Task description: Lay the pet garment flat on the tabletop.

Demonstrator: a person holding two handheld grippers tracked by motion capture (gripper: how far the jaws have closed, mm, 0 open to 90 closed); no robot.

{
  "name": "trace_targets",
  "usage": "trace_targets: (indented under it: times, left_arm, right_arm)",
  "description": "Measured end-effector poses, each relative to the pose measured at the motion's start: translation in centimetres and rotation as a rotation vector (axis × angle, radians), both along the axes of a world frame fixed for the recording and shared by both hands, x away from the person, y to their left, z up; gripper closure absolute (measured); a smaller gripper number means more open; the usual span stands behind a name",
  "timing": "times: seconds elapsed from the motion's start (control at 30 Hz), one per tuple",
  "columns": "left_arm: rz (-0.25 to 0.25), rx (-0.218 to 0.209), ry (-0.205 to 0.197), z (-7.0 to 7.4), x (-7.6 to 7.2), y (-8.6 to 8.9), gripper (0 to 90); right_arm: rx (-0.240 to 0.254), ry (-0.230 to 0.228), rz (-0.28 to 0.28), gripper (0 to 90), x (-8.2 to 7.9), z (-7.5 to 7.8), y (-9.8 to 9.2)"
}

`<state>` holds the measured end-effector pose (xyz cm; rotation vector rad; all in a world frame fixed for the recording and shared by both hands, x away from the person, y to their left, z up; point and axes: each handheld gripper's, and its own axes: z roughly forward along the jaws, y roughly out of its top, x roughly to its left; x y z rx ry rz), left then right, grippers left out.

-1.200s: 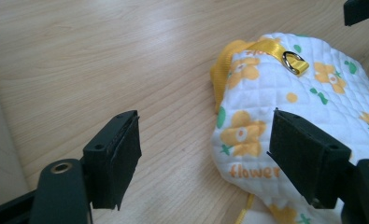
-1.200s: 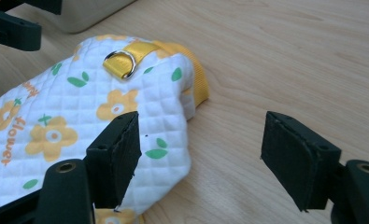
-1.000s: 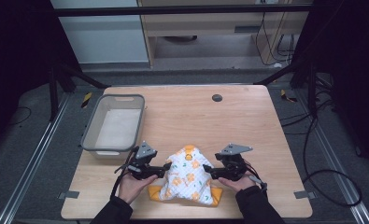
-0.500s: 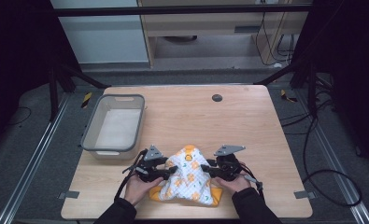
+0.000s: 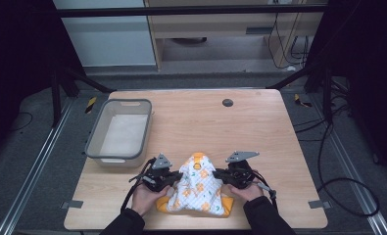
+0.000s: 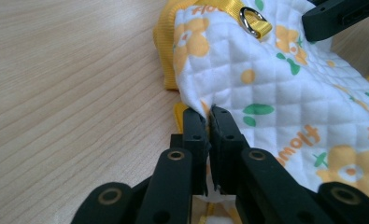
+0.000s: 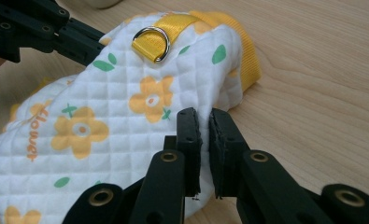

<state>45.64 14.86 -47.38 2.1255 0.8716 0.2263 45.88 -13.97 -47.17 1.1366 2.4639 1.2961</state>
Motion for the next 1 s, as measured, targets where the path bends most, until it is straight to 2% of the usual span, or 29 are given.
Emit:
trace_targets:
  times: [0.23, 0.33, 0.43, 0.5, 0.53, 0.57, 0.6, 0.63, 0.73, 0.77, 0.8, 0.87, 0.9, 0.93, 0.97, 1.0]
  left_arm:
    - [-0.007, -0.034, -0.043, 1.8, -0.8, 0.5, 88.8]
    - [-0.012, -0.058, -0.074, 3.0, -1.4, 0.7, 88.9]
    - [-0.024, -0.068, -0.11, 4.4, -2.0, 0.8, 88.9]
    - [-0.029, -0.073, -0.135, 5.3, -2.4, 0.9, 88.9]
    - [-0.032, -0.08, -0.147, 5.8, -2.5, 0.8, 88.9]
    - [-0.032, -0.084, -0.16, 6.3, -2.6, 0.8, 88.9]
    - [-0.031, -0.085, -0.174, 6.7, -2.6, 0.7, 88.9]
    - [-0.031, -0.084, -0.185, 7.2, -2.5, 0.6, 88.9]
    - [-0.016, -0.085, -0.222, 8.6, -1.8, 0.2, 88.9]
    - [0.006, -0.094, -0.236, 9.2, -0.9, -0.1, 88.8]
    - [0.006, -0.094, -0.236, 9.2, -0.9, -0.1, 88.8]
    - [0.04, -0.097, -0.25, 9.4, 0.2, -0.4, 88.7]
    - [0.063, -0.091, -0.259, 9.4, 0.9, -0.6, 88.5]
    - [0.087, -0.086, -0.263, 9.2, 1.7, -0.8, 88.1]
    - [0.109, -0.08, -0.261, 9.0, 2.5, -0.9, 88.1]
    - [0.137, -0.087, -0.253, 8.7, 3.4, -1.1, 87.2]
  right_arm:
    - [0.044, -0.029, -0.001, 83.5, -0.6, 1.2, -0.9]
    - [0.063, -0.048, 0.003, 83.6, -1.0, 2.0, -1.3]
    - [0.095, -0.082, 0.006, 83.6, -1.6, 3.5, -1.8]
    - [0.105, -0.09, 0.008, 83.6, -1.7, 3.8, -1.9]
    - [0.115, -0.116, 0.009, 83.6, -2.0, 4.6, -1.9]
    - [0.115, -0.116, 0.009, 83.6, -2.0, 4.6, -1.9]
    - [0.117, -0.144, 0.008, 83.4, -2.1, 5.5, -1.9]
    - [0.117, -0.144, 0.008, 83.4, -2.1, 5.5, -1.9]
    - [0.129, -0.187, -0.017, 83.2, -1.8, 6.8, -1.8]
    - [0.148, -0.214, -0.046, 83.0, -1.1, 7.5, -1.8]
    - [0.148, -0.214, -0.046, 83.0, -1.1, 7.5, -1.8]
    - [0.158, -0.242, -0.092, 82.7, -0.1, 7.8, -1.6]
    - [0.156, -0.257, -0.116, 82.5, 0.5, 7.8, -1.4]
    - [0.142, -0.302, -0.171, 82.3, 1.8, 7.5, -1.0]
    - [0.142, -0.302, -0.171, 82.3, 1.8, 7.5, -1.0]
    - [0.126, -0.318, -0.199, 81.8, 2.5, 7.3, -0.8]
